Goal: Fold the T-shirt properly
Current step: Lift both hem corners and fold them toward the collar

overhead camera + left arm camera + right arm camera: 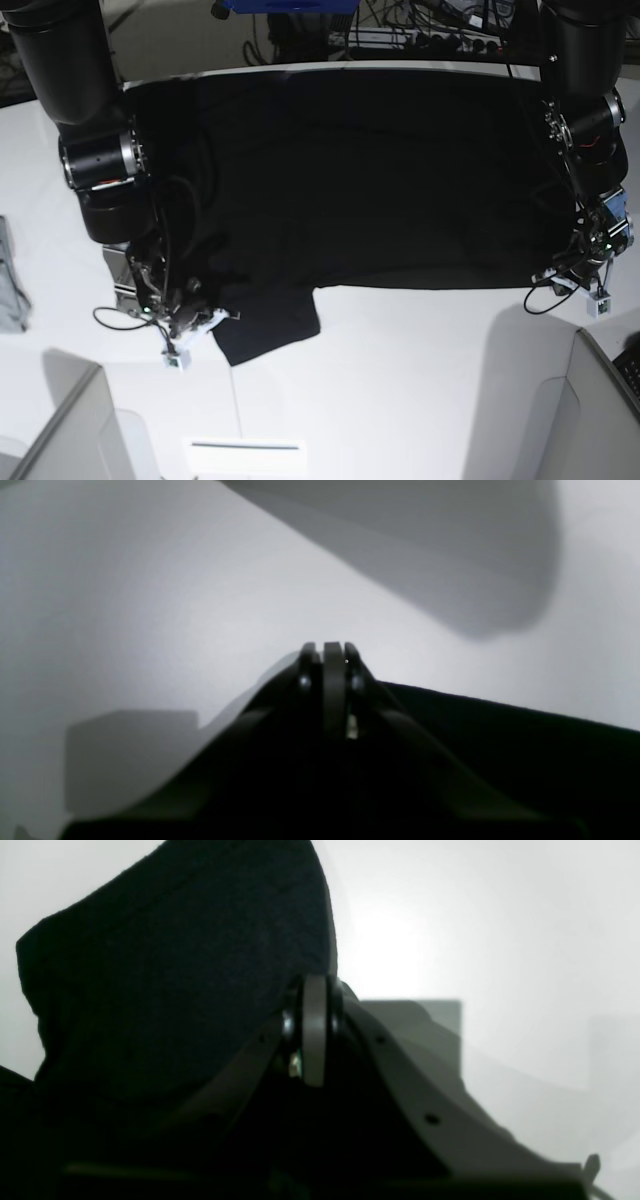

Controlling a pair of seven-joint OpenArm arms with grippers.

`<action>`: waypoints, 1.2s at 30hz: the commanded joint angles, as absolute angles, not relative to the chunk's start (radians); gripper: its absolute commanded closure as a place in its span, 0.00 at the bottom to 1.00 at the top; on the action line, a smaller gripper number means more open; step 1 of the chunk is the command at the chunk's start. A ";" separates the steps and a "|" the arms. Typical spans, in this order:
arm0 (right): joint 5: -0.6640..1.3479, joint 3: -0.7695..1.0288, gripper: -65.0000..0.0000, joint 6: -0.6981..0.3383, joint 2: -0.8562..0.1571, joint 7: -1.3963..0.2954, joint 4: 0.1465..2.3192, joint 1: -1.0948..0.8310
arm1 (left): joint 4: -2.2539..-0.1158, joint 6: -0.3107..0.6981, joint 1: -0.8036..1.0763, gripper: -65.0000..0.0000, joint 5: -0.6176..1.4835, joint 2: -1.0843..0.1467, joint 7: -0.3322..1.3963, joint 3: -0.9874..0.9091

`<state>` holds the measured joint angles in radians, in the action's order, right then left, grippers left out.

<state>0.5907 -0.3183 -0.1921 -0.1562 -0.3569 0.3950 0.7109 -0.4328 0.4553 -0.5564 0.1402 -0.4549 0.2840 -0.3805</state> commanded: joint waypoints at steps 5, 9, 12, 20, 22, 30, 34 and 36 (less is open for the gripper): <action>0.575 -0.320 1.00 -0.183 -0.159 -0.348 0.394 0.720 | -0.446 0.461 -0.575 1.00 0.140 -0.469 0.302 -0.380; 0.575 -0.317 1.00 -0.183 -0.159 -0.348 0.394 0.723 | -0.510 0.461 -0.562 1.00 0.150 -0.469 0.308 -0.390; 0.576 -0.317 1.00 -0.183 -0.159 -0.346 0.410 0.725 | -0.610 0.461 -0.516 1.00 0.150 -0.469 0.309 -0.390; 0.576 -0.314 1.00 -0.179 -0.180 -0.352 0.576 0.676 | -0.671 0.463 -0.504 1.00 0.151 -0.469 0.380 -0.392; 0.576 -0.314 1.00 -0.151 -0.194 -0.352 0.591 0.668 | -0.710 0.463 -0.481 1.00 0.151 -0.469 0.387 -0.392; 0.576 -0.314 1.00 -0.130 -0.239 -0.354 0.734 0.605 | -0.912 0.461 -0.389 1.00 0.269 -0.472 0.483 -0.394; 0.576 -0.312 1.00 -0.128 -0.263 -0.354 0.805 0.567 | -0.990 0.456 -0.334 1.00 0.314 -0.472 0.516 -0.394; 0.579 -0.312 1.00 -0.116 -0.268 -0.354 0.849 0.544 | -1.024 0.456 -0.311 1.00 0.317 -0.472 0.522 -0.394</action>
<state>0.5720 -0.3183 -0.1165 -0.2596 -0.3775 0.8322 0.5098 -1.0042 0.4526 -0.2871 0.3023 -0.4511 0.5426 -0.3893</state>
